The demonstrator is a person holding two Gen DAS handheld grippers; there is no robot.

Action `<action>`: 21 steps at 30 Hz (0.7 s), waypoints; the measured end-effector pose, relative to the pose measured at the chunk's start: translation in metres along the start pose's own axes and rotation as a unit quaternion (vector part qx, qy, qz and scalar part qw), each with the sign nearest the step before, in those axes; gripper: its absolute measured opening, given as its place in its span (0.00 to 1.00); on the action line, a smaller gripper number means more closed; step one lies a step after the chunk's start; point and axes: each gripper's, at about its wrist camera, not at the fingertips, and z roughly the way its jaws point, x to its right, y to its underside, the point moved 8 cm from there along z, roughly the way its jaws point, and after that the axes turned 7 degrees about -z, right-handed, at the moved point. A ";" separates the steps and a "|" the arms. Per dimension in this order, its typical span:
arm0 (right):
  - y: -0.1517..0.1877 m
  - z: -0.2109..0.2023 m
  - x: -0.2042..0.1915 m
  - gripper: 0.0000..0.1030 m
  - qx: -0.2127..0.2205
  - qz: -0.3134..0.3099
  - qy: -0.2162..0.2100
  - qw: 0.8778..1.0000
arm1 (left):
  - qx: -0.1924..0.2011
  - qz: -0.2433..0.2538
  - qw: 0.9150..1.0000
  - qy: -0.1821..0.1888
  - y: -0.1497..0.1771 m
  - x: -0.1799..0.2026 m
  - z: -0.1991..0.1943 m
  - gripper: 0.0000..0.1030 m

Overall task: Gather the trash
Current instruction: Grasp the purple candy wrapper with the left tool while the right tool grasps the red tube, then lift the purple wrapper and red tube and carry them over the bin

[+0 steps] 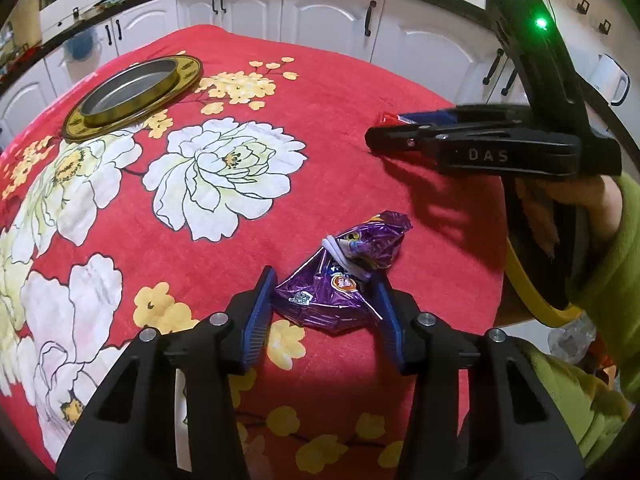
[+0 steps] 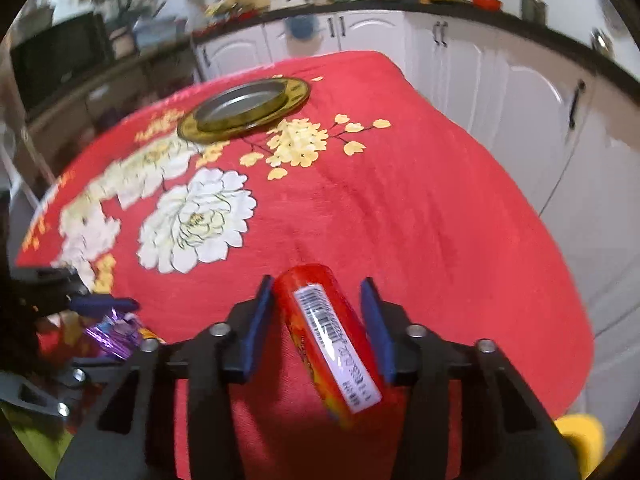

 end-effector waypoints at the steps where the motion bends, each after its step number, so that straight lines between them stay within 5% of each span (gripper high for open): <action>1: 0.001 -0.002 0.002 0.34 0.005 0.014 0.000 1.000 | 0.001 -0.002 1.000 0.001 0.000 0.000 -0.001 0.38; 10: -0.008 -0.023 0.022 0.30 0.069 0.106 -0.025 0.992 | 0.027 -0.026 0.999 0.011 -0.010 0.006 -0.015 0.38; 21: -0.011 -0.076 0.050 0.30 0.114 0.122 -0.014 0.986 | 0.055 -0.012 0.998 0.042 -0.030 0.055 -0.025 0.38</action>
